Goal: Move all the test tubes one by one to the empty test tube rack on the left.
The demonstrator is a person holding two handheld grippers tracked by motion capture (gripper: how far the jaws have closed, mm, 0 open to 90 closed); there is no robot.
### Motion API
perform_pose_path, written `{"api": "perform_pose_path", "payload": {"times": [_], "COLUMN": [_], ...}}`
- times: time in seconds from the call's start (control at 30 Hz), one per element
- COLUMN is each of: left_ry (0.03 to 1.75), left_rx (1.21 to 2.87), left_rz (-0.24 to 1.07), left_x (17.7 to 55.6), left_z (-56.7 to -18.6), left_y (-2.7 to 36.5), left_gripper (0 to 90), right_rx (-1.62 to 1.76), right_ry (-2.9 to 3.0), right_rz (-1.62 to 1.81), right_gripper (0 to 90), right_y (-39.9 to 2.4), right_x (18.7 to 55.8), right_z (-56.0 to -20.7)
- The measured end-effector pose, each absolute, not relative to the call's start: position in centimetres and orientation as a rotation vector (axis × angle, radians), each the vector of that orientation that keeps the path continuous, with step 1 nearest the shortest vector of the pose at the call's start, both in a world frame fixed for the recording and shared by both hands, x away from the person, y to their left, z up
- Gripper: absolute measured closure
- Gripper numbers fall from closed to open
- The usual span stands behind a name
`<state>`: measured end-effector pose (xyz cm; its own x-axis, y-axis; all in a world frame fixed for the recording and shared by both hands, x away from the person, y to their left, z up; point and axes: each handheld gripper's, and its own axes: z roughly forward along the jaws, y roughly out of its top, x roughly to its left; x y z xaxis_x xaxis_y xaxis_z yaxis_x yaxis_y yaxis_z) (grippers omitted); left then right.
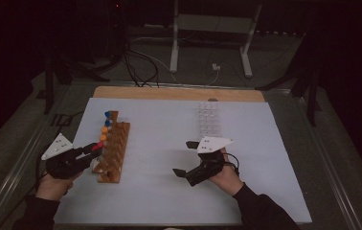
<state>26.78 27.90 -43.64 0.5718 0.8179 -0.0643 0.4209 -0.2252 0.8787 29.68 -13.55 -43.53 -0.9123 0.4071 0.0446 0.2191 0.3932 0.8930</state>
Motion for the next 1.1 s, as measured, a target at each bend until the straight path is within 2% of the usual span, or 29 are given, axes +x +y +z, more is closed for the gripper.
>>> {"api": "perform_pose_path", "payload": {"times": [0.37, 0.47, 0.53, 0.7, 0.9, 0.97, 1.1], "left_ry": [0.992, 0.948, 0.922, 0.801, 0.699, 0.663, 0.608], "left_rx": [1.882, 1.877, 1.884, 1.865, 1.881, 1.876, 1.892], "left_rz": [0.519, 0.519, 0.530, 0.473, 0.389, 0.331, 0.294], "left_x": [26.7, 26.2, 25.8, 24.7, 24.7, 24.8, 24.7], "left_z": [-44.1, -43.3, -42.5, -41.0, -41.0, -41.2, -42.0], "left_y": [27.9, 27.7, 27.3, 24.9, 21.9, 21.3, 20.0], "left_gripper": [70.5, 57.7, 44.6, 18.9, 8.1, 1.1, 0.5], "right_rx": [0.556, 0.556, 0.554, 0.568, 0.585, 0.591, 0.605], "right_ry": [2.465, 2.462, 2.459, 2.441, 2.420, 2.407, 2.382], "right_rz": [1.547, 1.551, 1.552, 1.559, 1.567, 1.570, 1.559], "right_gripper": [0.0, 0.0, 0.0, 0.0, 0.0, 0.0, 0.0], "right_y": [-13.6, -13.7, -13.8, -14.3, -15.2, -15.6, -16.5], "right_x": [29.7, 29.7, 29.6, 29.6, 29.3, 29.3, 29.2], "right_z": [-43.4, -43.3, -43.2, -43.0, -43.1, -43.2, -43.6]}}
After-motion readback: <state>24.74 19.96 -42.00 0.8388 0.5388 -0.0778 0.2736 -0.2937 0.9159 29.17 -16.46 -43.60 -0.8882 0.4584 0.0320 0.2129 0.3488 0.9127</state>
